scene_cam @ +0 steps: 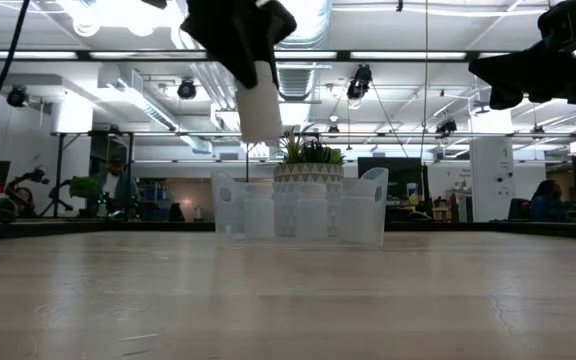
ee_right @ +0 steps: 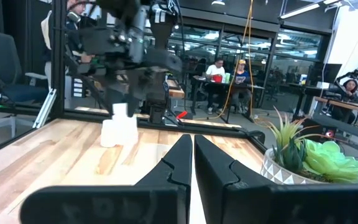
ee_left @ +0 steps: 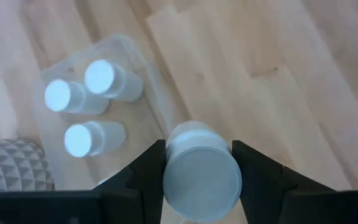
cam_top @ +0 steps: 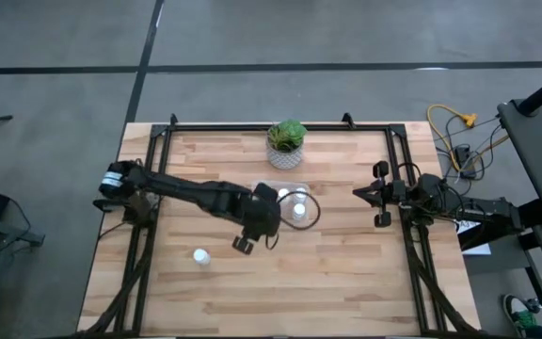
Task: Pick and place pill bottles into a basket
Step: Put the white medicine bottle into the transparent bin
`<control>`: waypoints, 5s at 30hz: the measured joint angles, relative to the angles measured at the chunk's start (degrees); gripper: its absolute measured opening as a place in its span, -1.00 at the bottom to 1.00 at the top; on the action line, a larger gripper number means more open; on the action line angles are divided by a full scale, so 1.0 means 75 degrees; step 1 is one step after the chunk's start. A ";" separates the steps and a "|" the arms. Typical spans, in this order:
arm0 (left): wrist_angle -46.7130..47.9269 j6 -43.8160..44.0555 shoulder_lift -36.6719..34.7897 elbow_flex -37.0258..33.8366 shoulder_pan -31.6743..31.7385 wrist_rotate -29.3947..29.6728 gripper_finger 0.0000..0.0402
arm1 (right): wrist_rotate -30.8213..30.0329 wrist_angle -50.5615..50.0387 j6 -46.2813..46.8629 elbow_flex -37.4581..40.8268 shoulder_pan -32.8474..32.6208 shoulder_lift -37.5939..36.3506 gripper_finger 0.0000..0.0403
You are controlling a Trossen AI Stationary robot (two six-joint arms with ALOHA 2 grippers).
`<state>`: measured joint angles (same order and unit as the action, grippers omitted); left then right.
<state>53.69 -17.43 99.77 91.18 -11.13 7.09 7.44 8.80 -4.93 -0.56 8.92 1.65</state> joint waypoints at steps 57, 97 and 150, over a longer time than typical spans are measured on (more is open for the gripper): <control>-0.0443 -0.0592 0.2542 0.1135 0.1517 -0.0211 -0.22 | 0.0000 -0.0102 0.0000 0.0000 -0.0001 0.0117 -0.96; -0.1242 -0.0350 0.2564 0.0886 0.1517 -0.0729 -0.18 | 0.0000 -0.0119 0.0000 0.0003 -0.0002 0.0117 -0.96; -0.0939 -0.0141 0.1725 0.0894 0.1503 -0.0708 0.21 | -0.0001 -0.0125 0.0000 0.0003 -0.0001 0.0114 -0.96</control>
<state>46.65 -18.49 112.71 97.89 0.14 1.78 7.43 7.86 -4.93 -0.54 8.91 2.50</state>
